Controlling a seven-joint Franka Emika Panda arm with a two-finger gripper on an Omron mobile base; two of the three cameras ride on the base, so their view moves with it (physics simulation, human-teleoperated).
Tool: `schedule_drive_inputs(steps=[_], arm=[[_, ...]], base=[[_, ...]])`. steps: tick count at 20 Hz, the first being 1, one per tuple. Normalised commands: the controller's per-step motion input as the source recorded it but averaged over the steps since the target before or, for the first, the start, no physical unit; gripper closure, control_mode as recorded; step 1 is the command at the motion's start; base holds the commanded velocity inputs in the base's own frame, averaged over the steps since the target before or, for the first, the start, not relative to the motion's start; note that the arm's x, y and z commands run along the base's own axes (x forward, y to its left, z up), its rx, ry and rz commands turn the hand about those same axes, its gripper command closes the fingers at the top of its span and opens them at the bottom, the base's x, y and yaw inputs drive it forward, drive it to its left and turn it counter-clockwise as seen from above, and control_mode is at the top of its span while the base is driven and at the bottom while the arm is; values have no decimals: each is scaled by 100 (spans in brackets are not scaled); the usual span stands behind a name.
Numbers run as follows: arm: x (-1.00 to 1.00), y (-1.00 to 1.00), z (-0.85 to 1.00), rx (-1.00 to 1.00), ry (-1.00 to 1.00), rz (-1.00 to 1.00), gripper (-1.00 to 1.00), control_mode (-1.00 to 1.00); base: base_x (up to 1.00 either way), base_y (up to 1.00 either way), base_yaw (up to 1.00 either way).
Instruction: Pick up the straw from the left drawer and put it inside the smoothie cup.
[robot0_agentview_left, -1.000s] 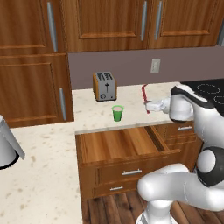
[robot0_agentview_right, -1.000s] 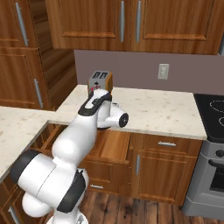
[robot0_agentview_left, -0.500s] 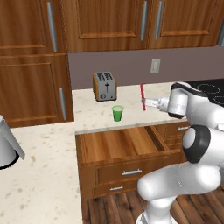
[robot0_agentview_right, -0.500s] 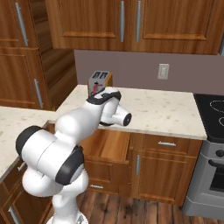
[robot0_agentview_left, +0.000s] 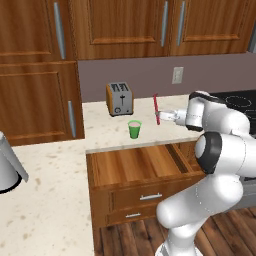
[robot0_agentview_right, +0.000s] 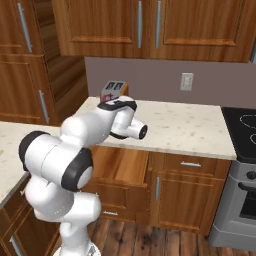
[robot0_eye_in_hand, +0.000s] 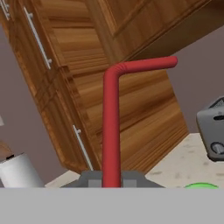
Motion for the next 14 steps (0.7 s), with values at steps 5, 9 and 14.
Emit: schedule_drive_inputs(steps=[5, 9, 14], arm=[[21, 36, 0, -2, -1, 0, 100, -100], [27, 34, 0, -1, 0, 0, 100, -100], [30, 23, -1, 0, 0, 0, 100, -100]], base=[[0, 0, 0], [0, 0, 0], [0, 0, 0]])
